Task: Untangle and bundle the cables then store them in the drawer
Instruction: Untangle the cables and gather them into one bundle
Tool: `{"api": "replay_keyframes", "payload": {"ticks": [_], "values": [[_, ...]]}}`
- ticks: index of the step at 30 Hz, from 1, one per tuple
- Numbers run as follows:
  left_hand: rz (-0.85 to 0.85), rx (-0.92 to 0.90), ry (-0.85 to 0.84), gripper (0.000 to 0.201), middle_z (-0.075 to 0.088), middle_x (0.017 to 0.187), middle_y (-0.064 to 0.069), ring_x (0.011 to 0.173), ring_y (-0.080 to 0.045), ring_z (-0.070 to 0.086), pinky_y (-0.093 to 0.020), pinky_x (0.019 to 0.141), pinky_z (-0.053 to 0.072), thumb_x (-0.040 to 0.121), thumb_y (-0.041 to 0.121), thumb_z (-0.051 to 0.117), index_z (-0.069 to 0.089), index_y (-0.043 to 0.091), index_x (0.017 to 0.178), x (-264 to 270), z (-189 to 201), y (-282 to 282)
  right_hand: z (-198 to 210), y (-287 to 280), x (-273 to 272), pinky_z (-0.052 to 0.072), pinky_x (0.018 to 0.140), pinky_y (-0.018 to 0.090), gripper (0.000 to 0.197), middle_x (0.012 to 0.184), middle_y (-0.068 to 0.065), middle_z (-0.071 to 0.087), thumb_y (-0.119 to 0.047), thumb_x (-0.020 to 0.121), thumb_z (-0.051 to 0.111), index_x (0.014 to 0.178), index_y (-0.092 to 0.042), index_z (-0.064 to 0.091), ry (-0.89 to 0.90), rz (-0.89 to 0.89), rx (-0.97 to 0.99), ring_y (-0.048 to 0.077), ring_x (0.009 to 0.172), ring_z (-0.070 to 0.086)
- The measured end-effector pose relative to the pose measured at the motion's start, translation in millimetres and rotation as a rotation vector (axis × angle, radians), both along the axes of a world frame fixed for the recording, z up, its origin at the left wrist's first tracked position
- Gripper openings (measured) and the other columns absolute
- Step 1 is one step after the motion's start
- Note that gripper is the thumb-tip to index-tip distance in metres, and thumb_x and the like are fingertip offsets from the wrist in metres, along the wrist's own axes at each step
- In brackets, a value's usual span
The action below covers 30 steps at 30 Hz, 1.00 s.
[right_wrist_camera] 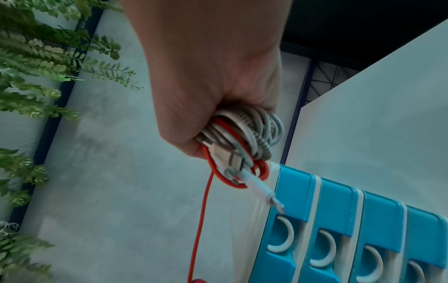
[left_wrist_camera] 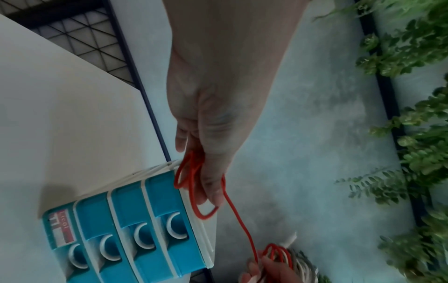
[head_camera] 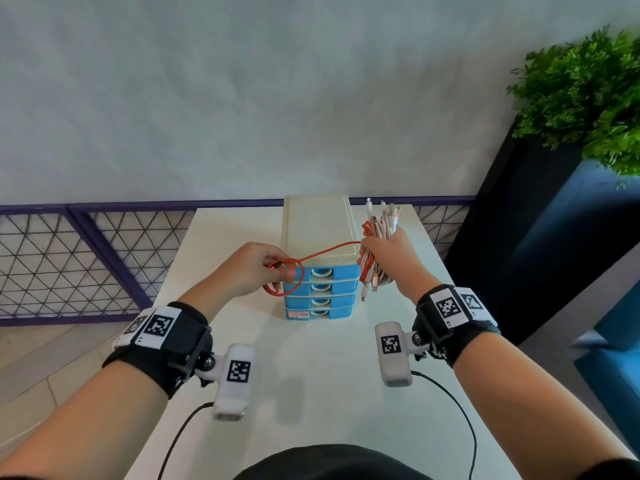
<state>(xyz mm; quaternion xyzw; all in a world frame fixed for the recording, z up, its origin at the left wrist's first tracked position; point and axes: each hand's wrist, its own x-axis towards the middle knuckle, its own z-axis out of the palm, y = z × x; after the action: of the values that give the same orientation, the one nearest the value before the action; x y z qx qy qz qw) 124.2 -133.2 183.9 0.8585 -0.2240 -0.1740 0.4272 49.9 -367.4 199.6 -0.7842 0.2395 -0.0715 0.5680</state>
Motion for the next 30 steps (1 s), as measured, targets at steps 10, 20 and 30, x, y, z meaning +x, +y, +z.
{"api": "replay_keyframes", "payload": {"ticks": [10, 20, 30], "values": [[0.106, -0.214, 0.182, 0.016, 0.075, 0.077, 0.004, 0.077, 0.000, 0.069, -0.006, 0.073, 0.045, 0.095, 0.014, 0.054, 0.069, 0.012, 0.092, 0.5, -13.5, 15.1, -9.3, -5.2, -0.1, 0.052, 0.053, 0.026, 0.005, 0.079, 0.010, 0.067, -0.013, 0.090, 0.050, 0.087, -0.011, 0.054, 0.004, -0.118, 0.025, 0.017, 0.058, 0.064], [0.117, -0.166, 0.181, 0.023, 0.070, 0.078, -0.011, 0.079, -0.018, 0.067, -0.018, 0.076, 0.045, 0.095, 0.009, 0.046, 0.066, 0.009, 0.083, -10.0, -10.2, -3.6, -6.9, 1.1, -6.8, 0.059, 0.066, 0.037, 0.005, 0.074, 0.007, 0.066, -0.008, 0.091, 0.055, 0.090, -0.012, 0.058, -0.046, 0.111, 0.267, 0.021, 0.066, 0.069], [-0.334, -0.080, 0.105, 0.016, 0.053, 0.057, 0.010, 0.055, -0.009, 0.050, -0.022, 0.057, 0.044, 0.097, 0.019, 0.050, 0.061, 0.018, 0.086, -36.9, 4.8, -37.0, -15.6, 19.9, -1.2, 0.052, 0.052, 0.026, 0.021, 0.078, 0.009, 0.065, -0.030, 0.090, 0.065, 0.089, -0.009, 0.060, -0.067, 0.166, 0.465, 0.024, 0.067, 0.065]]}}
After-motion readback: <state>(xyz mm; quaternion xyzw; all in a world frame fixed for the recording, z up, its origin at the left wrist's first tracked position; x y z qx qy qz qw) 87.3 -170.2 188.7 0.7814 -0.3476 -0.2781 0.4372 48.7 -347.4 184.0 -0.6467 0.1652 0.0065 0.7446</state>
